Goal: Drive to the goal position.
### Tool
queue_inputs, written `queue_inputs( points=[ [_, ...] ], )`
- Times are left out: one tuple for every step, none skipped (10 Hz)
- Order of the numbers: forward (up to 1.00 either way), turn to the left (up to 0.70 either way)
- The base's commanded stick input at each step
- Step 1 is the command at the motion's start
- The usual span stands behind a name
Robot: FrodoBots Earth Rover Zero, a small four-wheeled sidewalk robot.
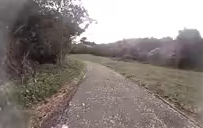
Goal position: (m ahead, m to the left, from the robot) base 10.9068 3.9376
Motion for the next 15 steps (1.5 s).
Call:
queue_inputs(
  points=[
    [0.30,0.00],
    [0.30,-0.42],
    [0.30,-0.75],
    [0.30,-0.75],
    [0.30,-0.75],
    [0.30,-0.63],
    [0.30,-0.16],
    [0.30,0.00],
    [0.30,0.00],
    [0.30,0.00],
    [0.30,0.00],
    [0.30,0.00],
    [0.30,0.00],
    [0.30,0.00],
    [0.30,0.00]
  ],
)
